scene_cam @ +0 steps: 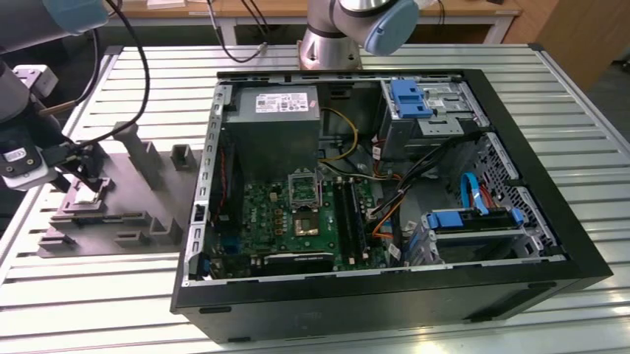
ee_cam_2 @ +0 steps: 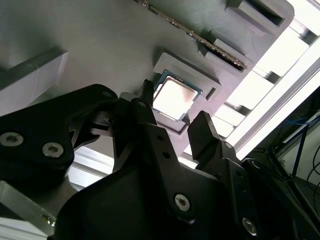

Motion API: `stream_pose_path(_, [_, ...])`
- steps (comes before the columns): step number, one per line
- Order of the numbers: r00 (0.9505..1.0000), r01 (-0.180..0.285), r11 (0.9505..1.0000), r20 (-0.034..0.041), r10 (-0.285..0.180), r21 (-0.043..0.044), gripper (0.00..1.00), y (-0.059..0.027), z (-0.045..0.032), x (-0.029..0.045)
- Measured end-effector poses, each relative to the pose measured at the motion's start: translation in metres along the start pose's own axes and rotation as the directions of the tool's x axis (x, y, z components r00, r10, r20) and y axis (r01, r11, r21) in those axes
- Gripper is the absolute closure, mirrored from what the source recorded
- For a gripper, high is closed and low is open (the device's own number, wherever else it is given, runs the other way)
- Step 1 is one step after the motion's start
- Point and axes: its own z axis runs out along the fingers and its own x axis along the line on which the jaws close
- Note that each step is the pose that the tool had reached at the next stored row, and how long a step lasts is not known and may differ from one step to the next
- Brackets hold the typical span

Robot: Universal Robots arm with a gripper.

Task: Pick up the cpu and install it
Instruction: 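Pick up the cpu and move it towards the insertion slot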

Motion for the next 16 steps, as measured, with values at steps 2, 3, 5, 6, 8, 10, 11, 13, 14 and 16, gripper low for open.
stream_pose_path(2, [1.0, 0.0, 1.0, -0.0003, 0.0, 0.0002, 0.45, 0.0, 0.0002, 0.0])
stream_pose_path(3, [1.0, 0.0, 1.0, -0.0003, 0.0, 0.0002, 0.45, 0.0, 0.0003, 0.0])
stream_pose_path(5, [1.0, 0.0, 1.0, 0.0, 0.0, 0.0, 0.45, 0.0, 0.0005, 0.0])
stream_pose_path(6, [1.0, 0.0, 1.0, 0.0, 0.0, 0.0, 0.45, 0.0, 0.0006, 0.0])
stream_pose_path(8, [1.0, 0.0, 1.0, 0.0002, 0.0, -0.0008, 0.45, -0.0001, 0.0015, 0.0002])
stream_pose_path(10, [1.0, 0.0, 1.0, 0.0001, 0.0, -0.0016, 0.45, -0.0001, 0.003, 0.0009])
stream_pose_path(11, [1.0, 0.0, 1.0, 0.0, 0.0, -0.0017, 0.45, 0.0, 0.0041, 0.0012])
stream_pose_path(13, [1.0, 0.001, 1.0, 0.0, -0.001, -0.0018, 0.45, 0.0007, 0.006, 0.0019])
stream_pose_path(14, [1.0, 0.002, 1.0, -0.0001, -0.002, -0.0017, 0.45, 0.0014, 0.0068, 0.0021])
stream_pose_path(16, [1.0, 0.002, 1.0, -0.0001, -0.002, -0.0017, 0.45, 0.0027, 0.0085, 0.0024])
